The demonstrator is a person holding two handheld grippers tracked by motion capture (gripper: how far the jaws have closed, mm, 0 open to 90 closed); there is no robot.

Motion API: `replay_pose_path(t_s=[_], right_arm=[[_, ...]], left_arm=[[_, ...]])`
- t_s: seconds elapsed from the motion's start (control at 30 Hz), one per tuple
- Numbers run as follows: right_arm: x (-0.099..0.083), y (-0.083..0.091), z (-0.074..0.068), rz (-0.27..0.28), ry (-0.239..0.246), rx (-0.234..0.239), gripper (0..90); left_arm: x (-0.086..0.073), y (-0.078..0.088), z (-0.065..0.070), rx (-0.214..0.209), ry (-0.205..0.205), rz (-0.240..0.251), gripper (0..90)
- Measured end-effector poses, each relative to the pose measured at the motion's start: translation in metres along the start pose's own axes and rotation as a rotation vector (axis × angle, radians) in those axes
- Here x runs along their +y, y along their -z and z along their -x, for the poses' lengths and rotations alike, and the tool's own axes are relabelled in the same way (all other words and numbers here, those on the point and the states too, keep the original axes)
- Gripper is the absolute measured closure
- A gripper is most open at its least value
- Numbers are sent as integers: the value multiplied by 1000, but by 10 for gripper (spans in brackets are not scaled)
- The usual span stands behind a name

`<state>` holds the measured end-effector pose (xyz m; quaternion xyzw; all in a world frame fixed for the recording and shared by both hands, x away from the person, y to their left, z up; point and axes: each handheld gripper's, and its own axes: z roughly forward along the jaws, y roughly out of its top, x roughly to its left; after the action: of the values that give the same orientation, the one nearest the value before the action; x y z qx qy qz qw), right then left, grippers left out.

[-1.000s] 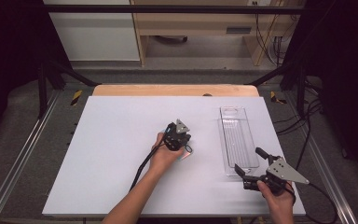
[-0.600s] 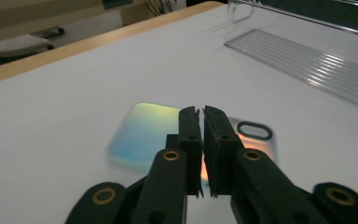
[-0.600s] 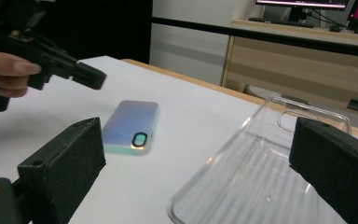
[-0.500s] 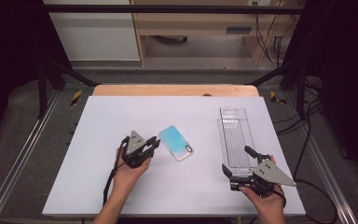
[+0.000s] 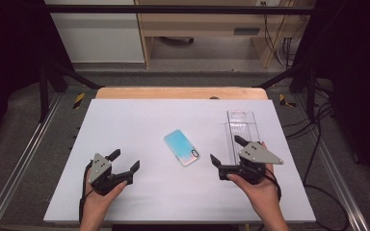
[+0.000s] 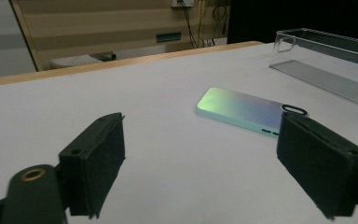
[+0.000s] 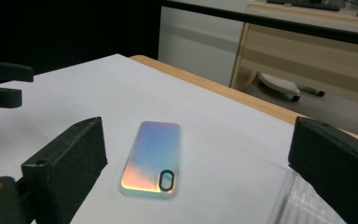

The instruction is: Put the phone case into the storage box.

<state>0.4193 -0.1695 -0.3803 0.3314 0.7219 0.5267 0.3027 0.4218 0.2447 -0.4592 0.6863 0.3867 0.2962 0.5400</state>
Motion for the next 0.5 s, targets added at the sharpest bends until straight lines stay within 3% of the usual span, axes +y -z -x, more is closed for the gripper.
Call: replay_pose_path(t_s=[0.1,0.27,0.5], right_arm=[[11,-13,-5,-40,26,6,43],[23,-42,-11,-109,23,24,40],[19,-84,-21,-217,3,73,43]], left_arm=[[-5,3,-4,2,13,33,110],[-8,3,-4,-7,9,39,65],[-9,3,-6,-19,18,45,49]])
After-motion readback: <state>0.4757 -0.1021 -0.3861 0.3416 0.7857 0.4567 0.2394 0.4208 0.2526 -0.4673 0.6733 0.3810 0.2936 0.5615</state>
